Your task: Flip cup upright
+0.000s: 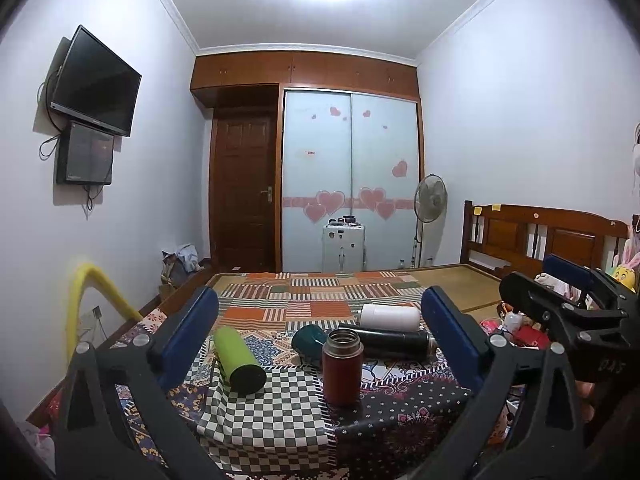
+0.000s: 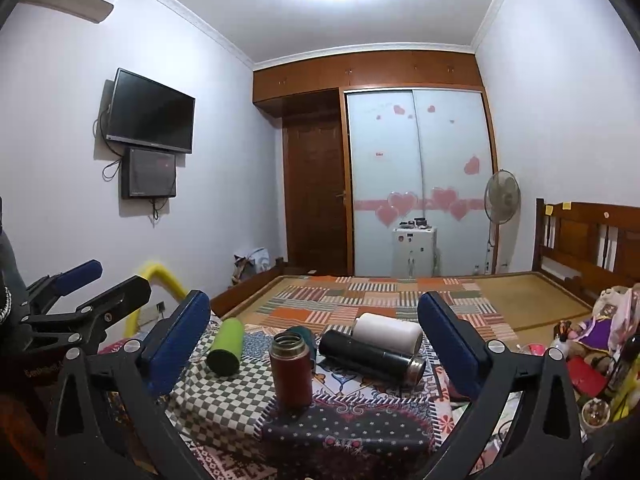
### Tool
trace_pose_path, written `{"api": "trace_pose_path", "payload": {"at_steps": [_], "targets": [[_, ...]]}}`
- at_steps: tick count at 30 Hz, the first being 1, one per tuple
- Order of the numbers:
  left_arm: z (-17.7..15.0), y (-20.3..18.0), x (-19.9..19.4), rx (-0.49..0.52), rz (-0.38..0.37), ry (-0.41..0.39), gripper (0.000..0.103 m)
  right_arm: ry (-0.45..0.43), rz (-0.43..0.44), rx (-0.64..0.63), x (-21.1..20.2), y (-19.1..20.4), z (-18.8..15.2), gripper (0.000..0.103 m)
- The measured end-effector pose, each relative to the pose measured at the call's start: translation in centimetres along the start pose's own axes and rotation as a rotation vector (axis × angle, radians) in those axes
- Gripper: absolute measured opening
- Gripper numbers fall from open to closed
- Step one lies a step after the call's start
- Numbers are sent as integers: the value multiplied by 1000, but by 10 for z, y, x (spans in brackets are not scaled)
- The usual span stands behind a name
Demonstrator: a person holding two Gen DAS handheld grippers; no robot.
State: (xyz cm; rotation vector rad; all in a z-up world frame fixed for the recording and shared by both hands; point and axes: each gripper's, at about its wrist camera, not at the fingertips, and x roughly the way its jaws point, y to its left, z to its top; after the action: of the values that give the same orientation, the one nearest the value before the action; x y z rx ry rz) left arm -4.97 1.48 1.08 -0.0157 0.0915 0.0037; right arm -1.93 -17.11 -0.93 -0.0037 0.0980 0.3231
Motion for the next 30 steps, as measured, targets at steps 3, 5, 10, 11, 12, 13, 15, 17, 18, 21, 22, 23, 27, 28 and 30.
{"api": "trace_pose_path", "payload": {"at_steps": [3, 5, 10, 11, 12, 13, 15, 17, 18, 21, 22, 23, 27, 28, 30], "targets": [[0, -1, 0, 1, 1, -1, 103, -3, -2, -4, -4, 1, -1, 103], [-1, -1, 1, 0, -1, 1, 103, -4, -4, -6, -4, 1, -1, 103], [-1, -1, 3, -2, -2, 2, 103, -2, -10, -5, -4, 0, 0, 103], [-1, -1, 3, -3, -2, 3, 103, -1, -11, -5, -4, 0, 0, 103], [-1, -1, 4, -4, -3, 4, 103, -1, -13, -6, -3, -1, 1, 103], [-1, -1, 5, -5, -3, 5, 103, -1, -16, -7, -3, 0, 1, 103], [-2, -1, 6, -6, -4, 7, 103, 0, -19, -9, -4, 0, 2, 103], [-2, -1, 5, -4, -2, 7, 103, -1, -21, -9, -4, 0, 2, 103], [-2, -1, 5, -4, -2, 8, 103, -1, -22, -9, -4, 0, 2, 103], [-2, 2, 6, -8, -7, 13, 103, -1, -23, -7, -4, 0, 3, 103], [-2, 2, 7, -9, -9, 15, 103, -1, -24, -6, -5, -1, 4, 103], [-2, 2, 7, -11, -12, 18, 103, -1, -24, -5, -4, -1, 4, 103], [-2, 4, 9, -16, -21, 29, 103, -1, -28, 0, -5, -3, 5, 103], [-2, 4, 10, -16, -23, 30, 103, -1, -28, 1, -5, -3, 5, 103], [-2, 3, 11, -15, -27, 32, 103, 0, -30, 3, -5, -3, 4, 103]]}}
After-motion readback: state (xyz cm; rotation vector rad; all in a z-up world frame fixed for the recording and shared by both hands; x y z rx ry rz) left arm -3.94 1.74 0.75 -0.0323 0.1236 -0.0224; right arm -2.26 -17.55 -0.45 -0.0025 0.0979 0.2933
